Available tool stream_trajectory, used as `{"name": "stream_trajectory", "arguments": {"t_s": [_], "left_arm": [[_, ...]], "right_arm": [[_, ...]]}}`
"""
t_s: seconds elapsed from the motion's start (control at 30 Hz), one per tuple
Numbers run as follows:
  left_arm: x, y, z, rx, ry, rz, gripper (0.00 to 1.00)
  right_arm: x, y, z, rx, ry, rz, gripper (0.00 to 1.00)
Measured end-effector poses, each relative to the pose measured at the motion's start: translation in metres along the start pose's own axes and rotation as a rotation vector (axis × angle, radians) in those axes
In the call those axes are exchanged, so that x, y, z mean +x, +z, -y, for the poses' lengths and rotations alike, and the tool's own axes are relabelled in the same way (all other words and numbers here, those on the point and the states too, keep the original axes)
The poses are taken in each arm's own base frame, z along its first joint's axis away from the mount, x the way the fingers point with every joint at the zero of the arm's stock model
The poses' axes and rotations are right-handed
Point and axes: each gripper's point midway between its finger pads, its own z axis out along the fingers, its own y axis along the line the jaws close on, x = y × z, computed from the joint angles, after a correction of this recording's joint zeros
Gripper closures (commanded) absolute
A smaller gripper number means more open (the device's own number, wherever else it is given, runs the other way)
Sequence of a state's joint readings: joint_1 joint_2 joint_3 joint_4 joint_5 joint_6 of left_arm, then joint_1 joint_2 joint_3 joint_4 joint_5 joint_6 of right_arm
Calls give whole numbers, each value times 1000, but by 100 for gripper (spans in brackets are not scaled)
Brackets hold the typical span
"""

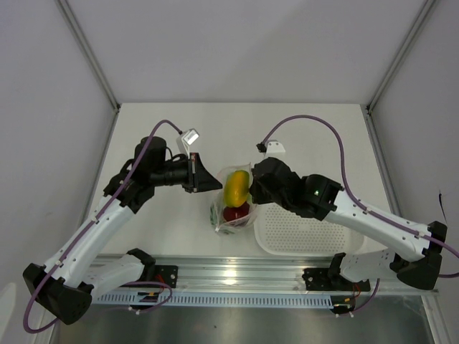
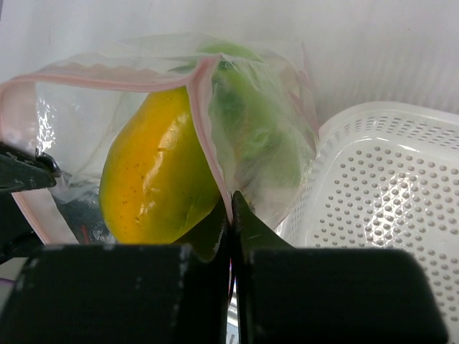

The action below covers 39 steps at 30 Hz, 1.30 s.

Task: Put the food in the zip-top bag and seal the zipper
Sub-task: Adjust the zipper food storage bag at the center of the board.

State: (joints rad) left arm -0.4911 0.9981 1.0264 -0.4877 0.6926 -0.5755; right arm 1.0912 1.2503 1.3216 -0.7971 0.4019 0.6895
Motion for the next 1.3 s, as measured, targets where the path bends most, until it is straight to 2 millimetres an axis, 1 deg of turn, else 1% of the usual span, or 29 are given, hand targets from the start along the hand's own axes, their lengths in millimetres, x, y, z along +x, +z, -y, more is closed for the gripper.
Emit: {"name": "stream_trajectory", "arguments": {"t_s": [0.2,0.27,0.3,0.37,0.47,0.5,0.53,0.6,0.63,0.67,0.7,0.73,0.8,0.87,0.9,0.93,0.97,1.0,1.03,1.07,1.13,1.17,1.2,1.23,1.27,1.3], "left_arm": [[1,-3,1,-3,10,0,99],[-3,-9,8,-12,26,1,99],[-7,-13,13,-11,39,9,100],[-23,-26,31,-13,91,49,99],[-45,-51,65,19,181,133,99],[-47,-58,74,32,206,157,99],[-48,-64,80,42,222,174,99],[-43,-67,81,49,232,184,99],[-39,-66,78,48,228,180,99],[-35,-60,70,49,223,172,100],[-26,-51,55,35,198,144,99],[-16,-40,37,11,162,109,99],[9,-20,-2,-58,79,28,100],[26,-7,-31,-126,7,-44,100],[33,-4,-40,-154,-21,-74,99],[34,-4,-43,-167,-30,-82,99],[31,-8,-41,-180,-30,-81,100],[25,-11,-34,-178,-16,-70,99],[12,-18,-21,-167,9,-45,99],[-2,-25,-5,-151,43,-10,99],[-35,-44,35,-97,134,87,99],[-46,-54,52,-70,171,130,99],[-53,-63,68,-41,205,167,99],[-56,-70,77,-22,226,190,99],[-57,-74,83,-4,246,209,99],[-55,-79,87,7,259,222,100]], "right_arm": [[1,-3,-6,-37,-15,-12,100],[-6,-9,-10,-59,-27,-5,100],[-13,-15,-15,-75,-31,5,100],[-32,-30,-26,-121,-33,44,100],[-58,-56,-43,-204,-15,114,100],[-66,-66,-47,-236,-4,140,100],[-70,-73,-48,-255,3,155,100],[-71,-79,-47,-279,15,168,100],[-69,-77,-45,-276,17,166,100],[-64,-69,-44,-272,22,156,100],[-57,-62,-40,-260,22,139,100],[-47,-50,-35,-241,23,113,100],[-20,-18,-25,-189,11,35,100],[7,13,-15,-124,-15,-53,100],[15,23,-13,-100,-27,-83,100],[19,31,-14,-88,-40,-105,100],[21,38,-17,-79,-61,-123,100],[19,39,-21,-81,-75,-127,100],[11,37,-28,-88,-93,-124,100],[-3,32,-40,-113,-103,-99,100],[-37,14,-64,-178,-109,-24,100],[-55,1,-77,-217,-109,21,100],[-72,-13,-87,-255,-104,65,100],[-85,-25,-96,-289,-101,103,100],[-95,-35,-102,-319,-95,137,100],[-100,-43,-104,-337,-90,158,100]]}}
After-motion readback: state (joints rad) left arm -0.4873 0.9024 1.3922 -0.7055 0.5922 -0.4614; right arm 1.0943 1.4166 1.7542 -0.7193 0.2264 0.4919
